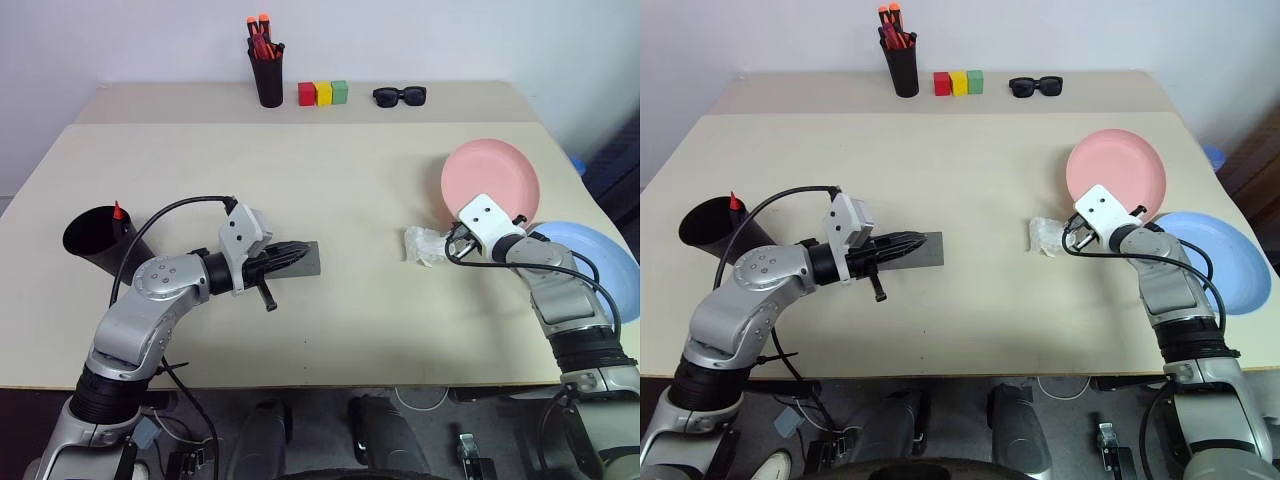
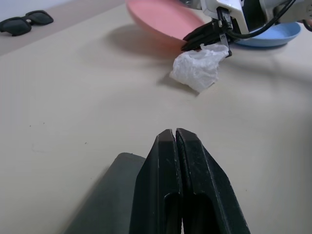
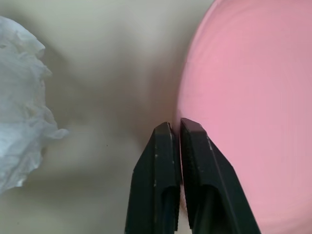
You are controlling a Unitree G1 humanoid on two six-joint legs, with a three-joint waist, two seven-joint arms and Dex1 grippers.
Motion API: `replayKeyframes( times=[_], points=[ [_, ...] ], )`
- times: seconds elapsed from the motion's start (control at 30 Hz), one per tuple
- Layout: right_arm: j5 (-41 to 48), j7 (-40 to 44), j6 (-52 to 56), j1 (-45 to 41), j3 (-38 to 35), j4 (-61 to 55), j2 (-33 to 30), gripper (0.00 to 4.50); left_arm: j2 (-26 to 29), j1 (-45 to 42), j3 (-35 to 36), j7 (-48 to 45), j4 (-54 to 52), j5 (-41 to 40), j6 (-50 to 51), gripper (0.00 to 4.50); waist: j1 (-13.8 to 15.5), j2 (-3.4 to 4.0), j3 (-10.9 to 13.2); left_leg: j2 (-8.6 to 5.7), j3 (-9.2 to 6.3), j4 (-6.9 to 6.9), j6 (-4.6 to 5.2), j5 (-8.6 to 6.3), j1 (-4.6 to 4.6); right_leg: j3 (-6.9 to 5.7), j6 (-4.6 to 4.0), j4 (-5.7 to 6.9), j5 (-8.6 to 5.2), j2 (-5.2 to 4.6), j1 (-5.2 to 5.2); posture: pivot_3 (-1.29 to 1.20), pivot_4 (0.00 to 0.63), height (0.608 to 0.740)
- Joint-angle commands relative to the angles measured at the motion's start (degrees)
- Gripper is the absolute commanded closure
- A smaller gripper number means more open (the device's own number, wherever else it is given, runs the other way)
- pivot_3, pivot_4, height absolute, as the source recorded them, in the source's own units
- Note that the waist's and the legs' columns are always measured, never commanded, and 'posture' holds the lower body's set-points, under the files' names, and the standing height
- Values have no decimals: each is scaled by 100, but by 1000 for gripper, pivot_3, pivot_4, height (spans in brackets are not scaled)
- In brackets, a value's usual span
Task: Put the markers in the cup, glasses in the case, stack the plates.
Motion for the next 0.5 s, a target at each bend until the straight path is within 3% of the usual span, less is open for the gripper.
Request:
replayKeyframes(
  times=[0.03,0.3,0.5],
  points=[
    [-28,-161,-115,1,-210,-172,-1,4449,1,-20,26,19,-167,-48,-56,4500,0,0,0,0,0,0,0,0,0,0,0,0,0,0,0,0,150,740],
    [-518,-500,-666,87,-103,-389,-278,4449,-58,-62,-33,5,-100,-25,-103,4500,1,1,0,0,1,-1,0,0,0,0,0,0,0,0,-1,0,150,740],
    [-710,-302,-435,598,-483,-1378,-846,4449,-127,-102,-79,-39,-10,-22,-148,4500,14,3,1,0,0,-2,0,0,-1,0,0,-1,0,-1,-1,0,150,740]
  ],
)
